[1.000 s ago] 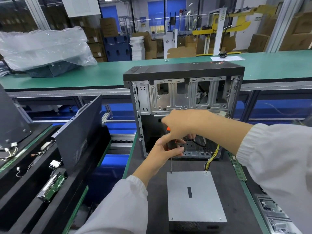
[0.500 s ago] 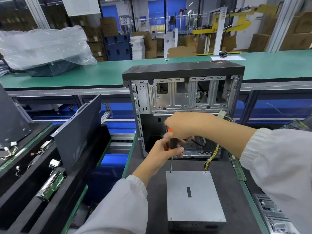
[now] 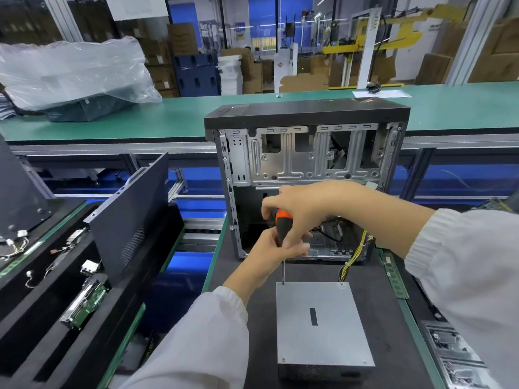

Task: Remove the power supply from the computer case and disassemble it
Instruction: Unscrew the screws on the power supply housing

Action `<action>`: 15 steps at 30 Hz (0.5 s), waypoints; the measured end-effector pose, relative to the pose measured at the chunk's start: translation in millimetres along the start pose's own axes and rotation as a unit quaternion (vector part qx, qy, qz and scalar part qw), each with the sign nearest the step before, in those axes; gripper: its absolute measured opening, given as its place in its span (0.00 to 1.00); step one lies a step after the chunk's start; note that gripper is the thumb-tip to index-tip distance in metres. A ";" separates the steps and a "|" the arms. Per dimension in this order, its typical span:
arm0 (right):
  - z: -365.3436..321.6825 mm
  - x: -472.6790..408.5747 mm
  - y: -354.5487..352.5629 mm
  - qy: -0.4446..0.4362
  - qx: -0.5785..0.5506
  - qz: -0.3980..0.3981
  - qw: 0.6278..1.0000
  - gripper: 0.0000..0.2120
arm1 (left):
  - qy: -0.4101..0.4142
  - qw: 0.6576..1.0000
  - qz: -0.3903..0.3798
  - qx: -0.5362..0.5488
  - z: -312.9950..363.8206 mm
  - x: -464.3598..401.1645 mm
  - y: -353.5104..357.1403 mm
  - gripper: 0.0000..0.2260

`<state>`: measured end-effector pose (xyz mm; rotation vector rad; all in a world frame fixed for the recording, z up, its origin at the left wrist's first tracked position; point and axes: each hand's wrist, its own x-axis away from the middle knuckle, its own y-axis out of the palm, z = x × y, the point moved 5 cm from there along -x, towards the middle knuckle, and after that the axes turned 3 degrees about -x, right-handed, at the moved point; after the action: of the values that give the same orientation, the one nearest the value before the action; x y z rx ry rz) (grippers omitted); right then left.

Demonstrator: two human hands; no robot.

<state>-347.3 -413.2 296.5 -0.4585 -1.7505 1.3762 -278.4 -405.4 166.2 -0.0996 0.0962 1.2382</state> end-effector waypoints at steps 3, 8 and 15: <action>2.9 -2.7 -0.4 0.047 0.010 0.074 0.996 0.28 | 0.018 1.000 0.016 0.015 3.3 -0.3 -2.8 0.10; -3.4 -7.4 3.1 0.023 -0.057 0.029 0.998 0.15 | 0.006 1.000 0.014 -0.016 -0.1 -2.4 -4.8 0.06; -8.0 -11.5 7.4 0.025 0.033 0.081 0.996 0.18 | -0.037 0.997 -0.038 -0.064 -9.3 -0.5 -2.0 0.11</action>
<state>-335.8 -414.1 285.6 -0.6053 -1.6521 1.5178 -276.9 -407.7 157.1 -0.1656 -0.0512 1.1699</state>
